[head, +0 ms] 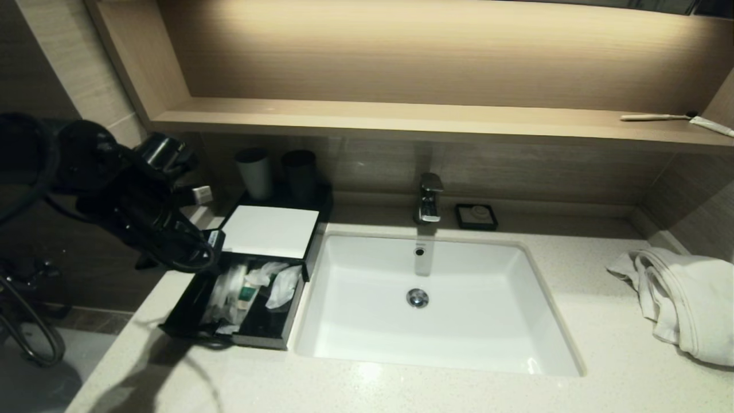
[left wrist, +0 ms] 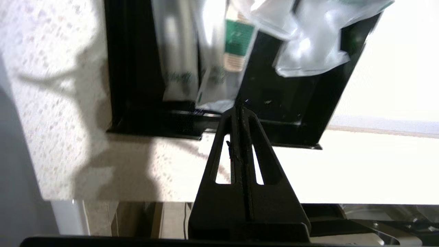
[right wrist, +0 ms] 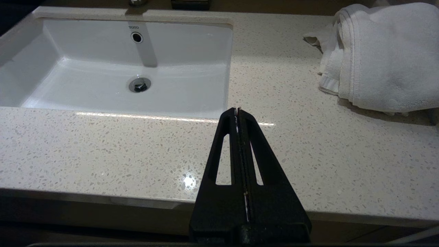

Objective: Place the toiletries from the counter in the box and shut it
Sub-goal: Close the drawer

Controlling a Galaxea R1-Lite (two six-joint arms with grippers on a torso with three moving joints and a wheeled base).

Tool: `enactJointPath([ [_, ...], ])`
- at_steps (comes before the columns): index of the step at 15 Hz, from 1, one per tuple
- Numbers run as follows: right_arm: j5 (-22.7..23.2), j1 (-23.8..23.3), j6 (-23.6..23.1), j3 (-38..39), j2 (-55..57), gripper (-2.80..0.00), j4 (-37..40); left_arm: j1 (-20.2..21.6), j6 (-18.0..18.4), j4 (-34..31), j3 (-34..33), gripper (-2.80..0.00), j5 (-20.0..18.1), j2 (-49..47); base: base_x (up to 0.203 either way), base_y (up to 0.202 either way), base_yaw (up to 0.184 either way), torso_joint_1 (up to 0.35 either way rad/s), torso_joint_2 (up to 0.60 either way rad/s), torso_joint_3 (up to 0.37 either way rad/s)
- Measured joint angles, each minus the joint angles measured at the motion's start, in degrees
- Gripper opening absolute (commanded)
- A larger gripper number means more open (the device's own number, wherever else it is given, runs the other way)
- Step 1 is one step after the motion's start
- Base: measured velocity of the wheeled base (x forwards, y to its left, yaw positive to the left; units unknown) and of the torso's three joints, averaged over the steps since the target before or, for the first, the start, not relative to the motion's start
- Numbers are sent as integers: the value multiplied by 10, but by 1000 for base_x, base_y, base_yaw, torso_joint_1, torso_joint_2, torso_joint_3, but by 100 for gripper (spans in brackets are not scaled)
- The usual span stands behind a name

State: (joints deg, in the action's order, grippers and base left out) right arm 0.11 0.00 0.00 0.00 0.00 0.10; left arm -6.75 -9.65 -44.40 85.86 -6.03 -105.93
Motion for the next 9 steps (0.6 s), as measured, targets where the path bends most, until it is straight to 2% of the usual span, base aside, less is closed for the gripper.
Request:
enactJointPath([
  [3, 0, 0, 0, 0, 0, -280, 0, -4, -22, 22, -71, -280, 41, 32, 0, 0, 0, 0, 0, 0],
  [9, 0, 0, 0, 0, 0, -280, 0, -14, -25, 118, -231, -280, 44, 109, 0, 0, 0, 0, 0, 0],
])
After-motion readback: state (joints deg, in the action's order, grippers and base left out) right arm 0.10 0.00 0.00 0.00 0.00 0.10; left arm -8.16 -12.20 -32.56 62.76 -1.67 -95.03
